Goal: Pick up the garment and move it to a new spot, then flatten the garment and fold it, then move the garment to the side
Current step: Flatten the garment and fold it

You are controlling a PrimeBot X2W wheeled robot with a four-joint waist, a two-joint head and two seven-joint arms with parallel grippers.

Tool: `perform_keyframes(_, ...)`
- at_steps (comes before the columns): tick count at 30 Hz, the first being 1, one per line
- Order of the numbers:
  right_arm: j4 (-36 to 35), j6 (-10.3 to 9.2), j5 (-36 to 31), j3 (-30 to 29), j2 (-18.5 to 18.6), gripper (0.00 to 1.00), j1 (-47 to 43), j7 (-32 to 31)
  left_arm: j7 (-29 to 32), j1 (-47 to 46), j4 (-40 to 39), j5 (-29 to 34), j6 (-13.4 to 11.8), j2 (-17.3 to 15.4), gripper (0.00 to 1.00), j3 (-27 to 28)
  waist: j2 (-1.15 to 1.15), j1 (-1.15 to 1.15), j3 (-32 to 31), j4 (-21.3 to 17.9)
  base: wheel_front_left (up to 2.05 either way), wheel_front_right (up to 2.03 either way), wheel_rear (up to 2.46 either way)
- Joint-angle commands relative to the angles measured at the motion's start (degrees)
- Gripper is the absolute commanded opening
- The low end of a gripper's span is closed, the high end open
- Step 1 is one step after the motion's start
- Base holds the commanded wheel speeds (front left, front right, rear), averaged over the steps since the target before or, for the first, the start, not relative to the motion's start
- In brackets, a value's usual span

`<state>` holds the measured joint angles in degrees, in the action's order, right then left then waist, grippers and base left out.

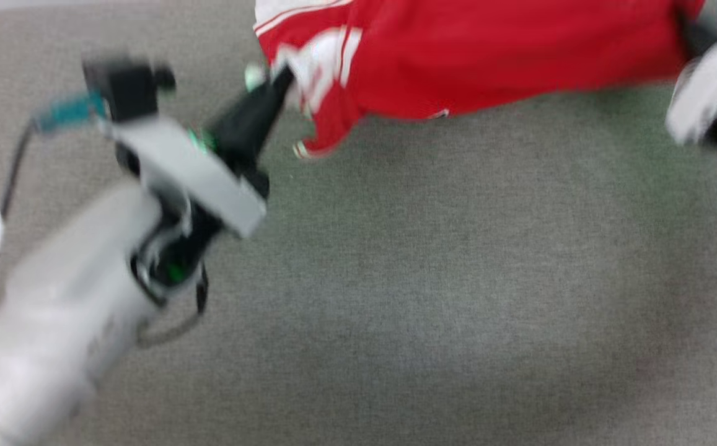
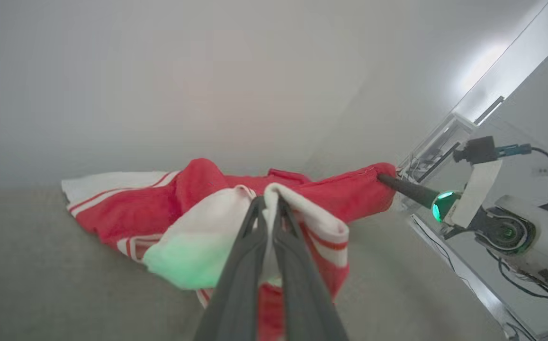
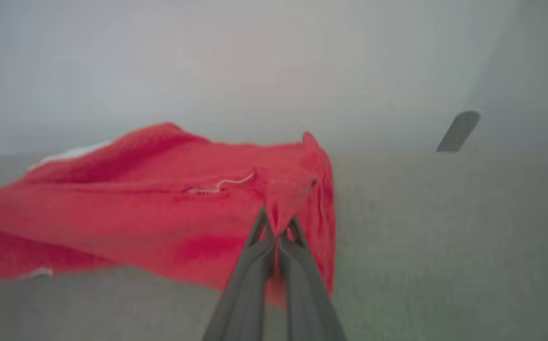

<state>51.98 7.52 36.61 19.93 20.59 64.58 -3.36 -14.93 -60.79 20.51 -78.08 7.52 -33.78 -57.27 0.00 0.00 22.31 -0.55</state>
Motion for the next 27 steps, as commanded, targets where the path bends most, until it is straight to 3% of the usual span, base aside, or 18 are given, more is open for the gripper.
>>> perform_keyframes(1, -5.83, -0.06, 3.81, 2.9, 3.47, 0.0, -6.38, -3.0, -0.27, 5.11, -3.27, 0.31, -0.08, -0.61, 0.0, 2.25, 0.0, 0.0, -1.26, 0.65, 0.0, 0.0, 0.0)
perform_keyframes(2, -5.83, -0.06, 3.81, 2.9, 3.47, 0.0, -6.38, -3.0, -0.27, 5.11, -3.27, 0.31, -0.08, -0.61, 0.0, 2.25, 0.0, 0.0, -1.26, 0.65, 0.0, 0.0, 0.0)
perform_keyframes(8, -25.63, -0.05, 12.5, 4.59, 13.76, 0.0, -25.28, -10.14, -0.21, 22.44, -12.52, 4.65, -0.08, -2.55, 0.0, 6.84, 0.0, 0.0, -3.98, 0.81, 0.0, 0.0, 0.0)
perform_keyframes(11, -29.75, -0.05, 13.43, 3.49, 15.23, 0.0, -29.7, -11.46, -0.22, 26.25, -14.48, 5.96, -0.05, -3.04, 0.0, 7.2, 0.0, 0.0, -4.66, 0.73, 0.0, 0.0, 0.0)
perform_keyframes(16, -37.94, -0.05, 13.51, -0.56, 16.77, 0.0, -40.01, -14.59, -0.22, 33.46, -17.96, 9.32, -0.05, -4.65, 0.0, 6.98, 0.0, 0.0, -6.63, 0.72, 0.0, 0.0, 0.0)
perform_keyframes(27, -55.66, -0.05, 10.58, -12.25, 15.0, 0.0, -62.74, -24.46, -0.2, 45.5, -22.39, 16.99, -0.05, -7.73, 0.0, 8.56, 0.0, 0.0, -7.63, 0.26, 0.0, 0.0, 0.0)
